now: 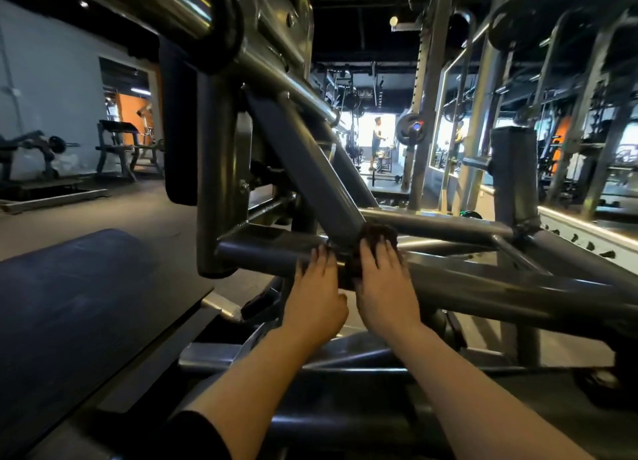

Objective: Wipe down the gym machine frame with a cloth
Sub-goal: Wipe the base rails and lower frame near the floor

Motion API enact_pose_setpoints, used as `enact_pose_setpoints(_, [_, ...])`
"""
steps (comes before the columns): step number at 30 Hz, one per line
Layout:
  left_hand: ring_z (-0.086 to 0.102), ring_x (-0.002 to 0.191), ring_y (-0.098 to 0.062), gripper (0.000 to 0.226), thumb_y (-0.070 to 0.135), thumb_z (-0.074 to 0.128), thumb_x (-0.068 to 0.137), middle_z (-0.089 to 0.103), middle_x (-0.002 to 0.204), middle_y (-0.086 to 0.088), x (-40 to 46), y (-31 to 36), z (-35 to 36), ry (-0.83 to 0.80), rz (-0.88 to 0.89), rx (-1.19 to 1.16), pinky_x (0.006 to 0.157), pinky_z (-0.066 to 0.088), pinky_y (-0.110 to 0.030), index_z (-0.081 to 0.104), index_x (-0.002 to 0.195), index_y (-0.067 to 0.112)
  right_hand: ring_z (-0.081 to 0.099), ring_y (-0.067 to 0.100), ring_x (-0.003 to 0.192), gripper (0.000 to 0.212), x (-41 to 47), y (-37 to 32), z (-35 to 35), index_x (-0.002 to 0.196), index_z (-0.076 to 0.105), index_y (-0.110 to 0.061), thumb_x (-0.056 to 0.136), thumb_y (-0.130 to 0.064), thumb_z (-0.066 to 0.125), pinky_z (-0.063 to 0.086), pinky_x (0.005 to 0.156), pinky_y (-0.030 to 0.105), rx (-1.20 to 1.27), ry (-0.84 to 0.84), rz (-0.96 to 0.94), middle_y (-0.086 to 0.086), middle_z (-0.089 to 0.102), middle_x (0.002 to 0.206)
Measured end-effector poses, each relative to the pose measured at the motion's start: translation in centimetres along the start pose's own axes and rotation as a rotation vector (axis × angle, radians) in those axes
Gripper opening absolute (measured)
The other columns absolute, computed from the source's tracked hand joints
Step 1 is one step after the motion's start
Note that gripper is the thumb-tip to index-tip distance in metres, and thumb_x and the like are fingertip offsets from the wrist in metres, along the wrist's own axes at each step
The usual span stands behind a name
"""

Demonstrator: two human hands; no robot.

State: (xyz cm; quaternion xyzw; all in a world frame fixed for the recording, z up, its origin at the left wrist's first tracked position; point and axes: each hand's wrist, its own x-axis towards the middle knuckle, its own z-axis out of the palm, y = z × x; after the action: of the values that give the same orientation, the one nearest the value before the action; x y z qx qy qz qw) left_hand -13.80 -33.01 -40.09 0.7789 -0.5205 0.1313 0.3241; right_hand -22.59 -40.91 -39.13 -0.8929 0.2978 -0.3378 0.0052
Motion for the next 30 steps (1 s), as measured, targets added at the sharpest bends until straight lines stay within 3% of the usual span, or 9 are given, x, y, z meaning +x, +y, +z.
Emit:
enact_pose_setpoints(3, [-0.012,0.148,-0.016,0.083,0.025,0.052,0.097,-0.011,0.162,-0.005,0.0,-0.5,1.1,0.000,0.007,0.235,0.115,-0.015,-0.037,-0.008,0.153,0.015,0.002,0.025,0.151,0.075,-0.2,1.4,1.3,0.156,0.002,-0.016,0.098,-0.027,0.049,0.006,0.123,0.041,-0.092,-0.015,0.008,0.012,0.004,0.163])
enact_pose_setpoints(9, [-0.003,0.149,-0.013,0.078,0.033,0.049,0.098,-0.002,0.163,-0.001,0.1,-1.4,0.5,0.005,0.085,0.354,0.112,-0.020,-0.036,-0.003,0.154,0.017,0.033,0.024,0.141,0.061,2.5,0.8,0.8,0.150,0.025,-0.009,0.099,-0.035,0.047,0.026,0.119,0.039,-0.008,0.066,0.232,0.011,0.039,0.150])
enact_pose_setpoints(12, [0.008,0.148,-0.010,0.072,0.028,0.049,0.097,0.013,0.162,0.002,0.7,-1.4,-0.3,0.016,0.130,0.364,0.113,-0.021,-0.036,0.007,0.155,0.021,0.021,0.026,0.147,0.066,3.2,-0.4,0.8,0.153,0.015,-0.008,0.101,-0.036,0.044,0.019,0.121,0.039,0.111,0.045,0.200,0.013,0.026,0.157])
enact_pose_setpoints(16, [0.013,0.148,-0.009,0.060,0.030,0.050,0.098,0.026,0.158,0.006,1.1,-1.6,-1.3,-0.044,0.206,0.416,0.118,-0.016,-0.042,0.023,0.152,0.026,-0.011,0.023,0.149,0.075,5.2,-2.4,0.9,0.154,-0.009,-0.016,0.100,-0.052,0.029,-0.004,0.122,0.040,0.373,-0.001,0.145,0.007,-0.010,0.163])
enact_pose_setpoints(19, [0.012,0.148,-0.010,0.063,0.030,0.052,0.097,0.025,0.159,0.003,0.6,-1.6,-1.2,-0.041,0.192,0.405,0.118,-0.014,-0.042,0.021,0.153,0.024,-0.019,0.021,0.148,0.071,5.4,-2.2,1.4,0.152,-0.017,-0.019,0.102,-0.048,0.025,-0.008,0.120,0.037,0.294,0.028,0.038,0.006,-0.019,0.161])
enact_pose_setpoints(24, [0.013,0.148,-0.008,0.064,0.020,0.053,0.095,0.021,0.160,0.006,0.2,-1.6,-1.1,-0.005,0.183,0.313,0.118,-0.017,-0.037,0.023,0.151,0.026,0.004,0.024,0.150,0.079,1.1,0.9,2.7,0.154,0.015,-0.018,0.090,-0.016,0.061,0.020,0.120,0.044,0.001,0.004,-0.200,0.003,0.009,0.163])
enact_pose_setpoints(27, [0.025,0.144,-0.006,0.055,0.012,0.047,0.095,0.035,0.154,0.007,-0.3,-2.5,-1.9,0.086,0.130,0.150,0.114,-0.018,-0.026,0.034,0.147,0.026,0.031,0.025,0.144,0.083,0.4,0.9,2.6,0.147,0.037,-0.016,0.074,-0.005,0.075,0.027,0.114,0.040,-0.038,-0.010,-0.230,0.004,0.036,0.154])
enact_pose_setpoints(28, [0.024,0.144,-0.008,0.055,0.013,0.043,0.094,0.033,0.155,0.005,-0.6,-3.5,-2.3,0.147,0.060,0.106,0.114,-0.015,-0.025,0.033,0.148,0.024,0.039,0.025,0.140,0.081,0.6,0.5,2.6,0.144,0.044,-0.016,0.070,-0.002,0.076,0.033,0.111,0.039,-0.050,-0.005,-0.275,0.004,0.043,0.150])
enact_pose_setpoints(30, [0.004,0.149,-0.014,0.064,0.015,0.038,0.093,0.006,0.158,0.001,-1.1,-6.0,-3.0,0.243,-0.088,0.128,0.115,-0.013,-0.028,0.012,0.151,0.018,0.049,0.025,0.132,0.075,1.5,-0.7,2.9,0.140,0.050,-0.016,0.070,-0.003,0.075,0.042,0.107,0.039,-0.073,0.012,-0.374,0.005,0.053,0.142])
